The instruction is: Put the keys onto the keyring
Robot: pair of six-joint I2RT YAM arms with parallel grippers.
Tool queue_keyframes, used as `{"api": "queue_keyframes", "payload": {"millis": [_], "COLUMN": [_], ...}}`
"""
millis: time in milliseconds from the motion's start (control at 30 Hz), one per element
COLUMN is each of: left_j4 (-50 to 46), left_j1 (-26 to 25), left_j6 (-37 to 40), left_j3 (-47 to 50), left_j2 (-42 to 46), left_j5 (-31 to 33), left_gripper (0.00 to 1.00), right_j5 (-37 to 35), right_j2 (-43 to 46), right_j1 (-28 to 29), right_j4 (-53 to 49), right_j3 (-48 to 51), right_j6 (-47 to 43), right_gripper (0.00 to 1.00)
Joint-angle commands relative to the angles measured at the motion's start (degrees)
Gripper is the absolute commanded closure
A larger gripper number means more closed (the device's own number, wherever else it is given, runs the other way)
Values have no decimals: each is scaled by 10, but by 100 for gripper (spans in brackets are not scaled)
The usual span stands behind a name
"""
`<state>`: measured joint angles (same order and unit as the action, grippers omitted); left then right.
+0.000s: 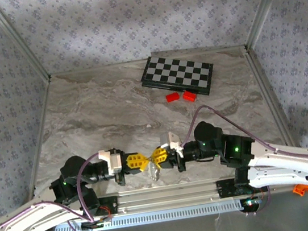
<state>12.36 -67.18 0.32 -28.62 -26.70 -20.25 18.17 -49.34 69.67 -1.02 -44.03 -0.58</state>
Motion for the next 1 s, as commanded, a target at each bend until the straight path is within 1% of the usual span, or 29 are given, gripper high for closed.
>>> {"api": "queue_keyframes", "payload": {"millis": [0,300,967], "left_j4": [14,3,-41], "left_j1": [-1,-1,-1], "left_j6": [-4,1,13], "left_j3": [-6,-10,-16], "left_j2": [10,8,-17], "left_j5": [11,18,44], "left_gripper": [100,100,100], "right_j5": [-11,-21,-62], "right_j2": [14,32,55], "right_j1": [0,0,2], "right_j4": [10,-21,-50], "right_j3": [5,1,-8], "right_j6": [0,-19,-39], "right_gripper": [92,100,100]}}
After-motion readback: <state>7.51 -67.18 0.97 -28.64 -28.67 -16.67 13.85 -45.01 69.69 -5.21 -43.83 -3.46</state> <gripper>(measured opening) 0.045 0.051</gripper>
